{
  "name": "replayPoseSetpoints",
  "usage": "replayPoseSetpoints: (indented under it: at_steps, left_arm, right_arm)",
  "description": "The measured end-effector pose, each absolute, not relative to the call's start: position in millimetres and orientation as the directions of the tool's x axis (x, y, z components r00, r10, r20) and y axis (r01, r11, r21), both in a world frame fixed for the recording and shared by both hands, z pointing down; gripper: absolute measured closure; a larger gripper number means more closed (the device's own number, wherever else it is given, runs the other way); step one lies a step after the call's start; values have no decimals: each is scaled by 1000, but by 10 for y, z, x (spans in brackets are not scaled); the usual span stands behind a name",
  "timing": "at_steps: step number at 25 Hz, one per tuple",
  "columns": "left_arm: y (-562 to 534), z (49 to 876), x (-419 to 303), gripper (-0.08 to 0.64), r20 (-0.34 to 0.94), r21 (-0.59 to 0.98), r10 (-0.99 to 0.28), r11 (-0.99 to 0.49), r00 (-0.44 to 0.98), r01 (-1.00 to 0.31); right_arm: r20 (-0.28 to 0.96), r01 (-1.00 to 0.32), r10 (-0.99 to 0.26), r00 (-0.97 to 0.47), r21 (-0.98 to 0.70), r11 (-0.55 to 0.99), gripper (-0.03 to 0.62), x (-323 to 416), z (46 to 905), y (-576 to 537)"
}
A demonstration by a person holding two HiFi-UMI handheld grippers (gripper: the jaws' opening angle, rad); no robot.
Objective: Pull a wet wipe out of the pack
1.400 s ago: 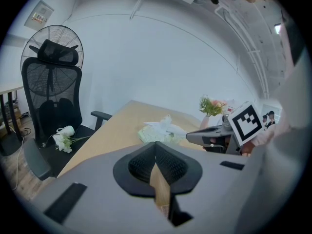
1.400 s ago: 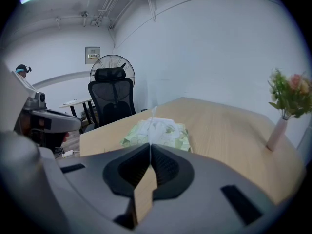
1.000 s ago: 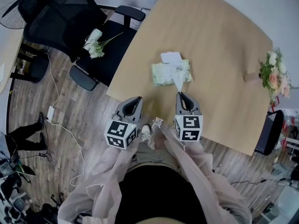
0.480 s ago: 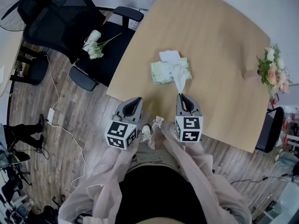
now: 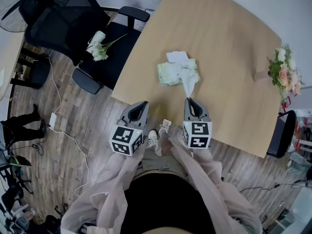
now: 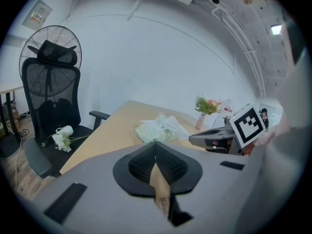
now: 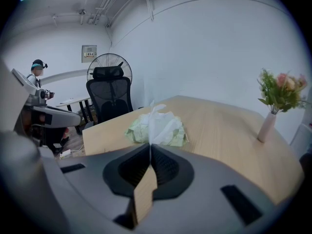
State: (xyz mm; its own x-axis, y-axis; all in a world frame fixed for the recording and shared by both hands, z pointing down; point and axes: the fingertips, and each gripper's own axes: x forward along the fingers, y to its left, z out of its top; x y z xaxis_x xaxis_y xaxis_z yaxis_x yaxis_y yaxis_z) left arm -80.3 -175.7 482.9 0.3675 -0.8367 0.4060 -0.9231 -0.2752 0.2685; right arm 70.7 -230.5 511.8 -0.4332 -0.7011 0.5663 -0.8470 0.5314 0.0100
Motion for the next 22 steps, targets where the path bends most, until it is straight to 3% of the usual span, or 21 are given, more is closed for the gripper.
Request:
replayPoseSetpoints:
  at_steps: [22]
  left_arm:
    - [-1525, 4777, -808, 549, 392, 261, -842, -285, 371, -922]
  right_arm:
    - [557, -859, -721, -412, 26, 511, 574, 793, 5063, -2066]
